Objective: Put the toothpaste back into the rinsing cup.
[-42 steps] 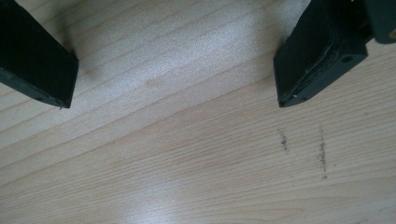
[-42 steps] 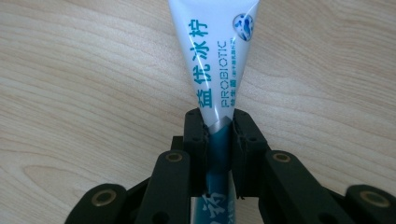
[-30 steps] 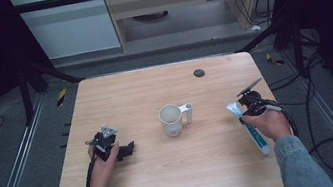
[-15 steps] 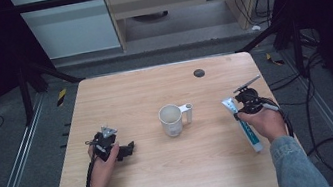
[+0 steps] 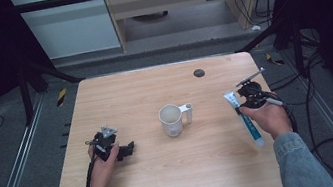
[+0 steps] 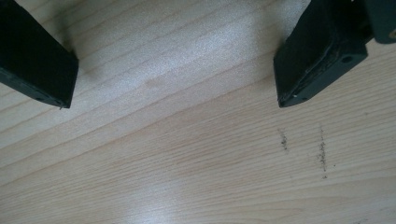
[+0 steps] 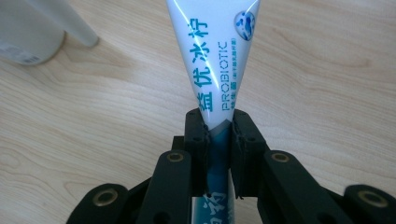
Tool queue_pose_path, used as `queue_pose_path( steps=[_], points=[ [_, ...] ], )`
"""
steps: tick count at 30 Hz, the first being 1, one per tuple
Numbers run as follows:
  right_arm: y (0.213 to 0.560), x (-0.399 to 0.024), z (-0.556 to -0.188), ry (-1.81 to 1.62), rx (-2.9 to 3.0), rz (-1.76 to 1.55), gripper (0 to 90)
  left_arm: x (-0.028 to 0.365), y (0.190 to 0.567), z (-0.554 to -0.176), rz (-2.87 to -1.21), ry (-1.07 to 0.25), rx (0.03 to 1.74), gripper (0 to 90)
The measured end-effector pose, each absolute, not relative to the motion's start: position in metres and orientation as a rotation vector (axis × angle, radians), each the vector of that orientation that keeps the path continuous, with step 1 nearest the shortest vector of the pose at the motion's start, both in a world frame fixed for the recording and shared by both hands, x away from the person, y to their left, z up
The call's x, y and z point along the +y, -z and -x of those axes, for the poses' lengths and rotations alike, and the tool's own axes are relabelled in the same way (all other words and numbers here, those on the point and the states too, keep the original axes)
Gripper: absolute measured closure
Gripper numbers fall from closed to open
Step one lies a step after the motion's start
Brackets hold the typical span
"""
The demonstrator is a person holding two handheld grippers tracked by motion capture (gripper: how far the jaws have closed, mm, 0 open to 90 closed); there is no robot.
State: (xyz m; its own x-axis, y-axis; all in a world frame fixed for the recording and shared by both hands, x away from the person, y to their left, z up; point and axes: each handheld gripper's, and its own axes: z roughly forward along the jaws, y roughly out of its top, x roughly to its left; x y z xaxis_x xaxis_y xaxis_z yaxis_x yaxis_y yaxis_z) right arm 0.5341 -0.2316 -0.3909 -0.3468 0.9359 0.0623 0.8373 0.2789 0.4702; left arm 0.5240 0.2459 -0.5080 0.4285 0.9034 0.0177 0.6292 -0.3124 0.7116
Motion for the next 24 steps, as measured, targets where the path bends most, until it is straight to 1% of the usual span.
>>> queue_pose_path(
  steps=[15, 24],
  points=[
    [0.378, -0.213, -0.537, -0.796, 2.21, -1.577, 78.6, 0.246, 0.508, -0.524, -2.053, -0.56, 1.287, 0.0],
    [0.373, -0.194, -0.538, -0.881, 2.161, -1.51, 78.5, 0.246, 0.508, -0.524, -2.053, -0.559, 1.286, 0.0]
  ],
)
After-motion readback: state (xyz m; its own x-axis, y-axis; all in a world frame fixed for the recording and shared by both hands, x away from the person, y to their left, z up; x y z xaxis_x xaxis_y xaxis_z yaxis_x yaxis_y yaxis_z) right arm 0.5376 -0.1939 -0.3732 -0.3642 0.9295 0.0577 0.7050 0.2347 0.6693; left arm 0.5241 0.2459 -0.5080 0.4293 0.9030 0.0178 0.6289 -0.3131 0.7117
